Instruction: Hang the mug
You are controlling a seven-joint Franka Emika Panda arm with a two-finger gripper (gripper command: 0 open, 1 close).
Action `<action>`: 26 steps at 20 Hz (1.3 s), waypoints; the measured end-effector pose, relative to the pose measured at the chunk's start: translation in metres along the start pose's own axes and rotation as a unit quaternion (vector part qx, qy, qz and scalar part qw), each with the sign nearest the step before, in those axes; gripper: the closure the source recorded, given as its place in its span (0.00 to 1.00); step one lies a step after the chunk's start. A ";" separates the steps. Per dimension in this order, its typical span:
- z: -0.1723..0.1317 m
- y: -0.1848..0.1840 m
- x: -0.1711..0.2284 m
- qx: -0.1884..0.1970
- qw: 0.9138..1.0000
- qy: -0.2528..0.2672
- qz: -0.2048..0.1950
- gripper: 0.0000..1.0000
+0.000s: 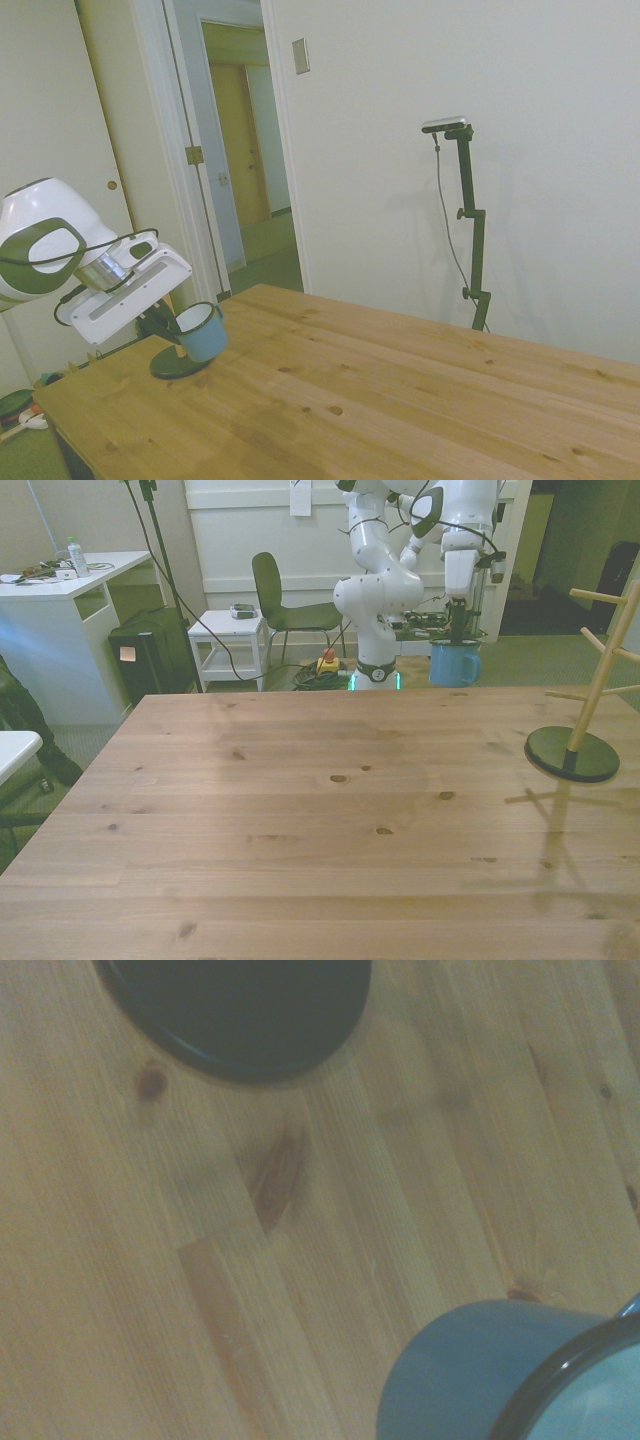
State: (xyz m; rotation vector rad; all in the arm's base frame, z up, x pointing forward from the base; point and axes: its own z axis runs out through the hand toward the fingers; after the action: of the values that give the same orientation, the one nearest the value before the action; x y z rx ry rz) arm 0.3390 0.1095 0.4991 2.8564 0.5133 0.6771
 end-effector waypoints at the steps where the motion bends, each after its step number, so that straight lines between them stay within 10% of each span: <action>1: -0.005 -0.001 -0.001 0.001 1.000 0.005 0.001 1.00; 26: -0.100 -0.007 -0.005 0.047 0.992 0.091 0.075 1.00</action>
State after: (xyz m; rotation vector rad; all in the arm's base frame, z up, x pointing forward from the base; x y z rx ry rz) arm 0.2865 0.1216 0.5838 2.9605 0.3669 0.9699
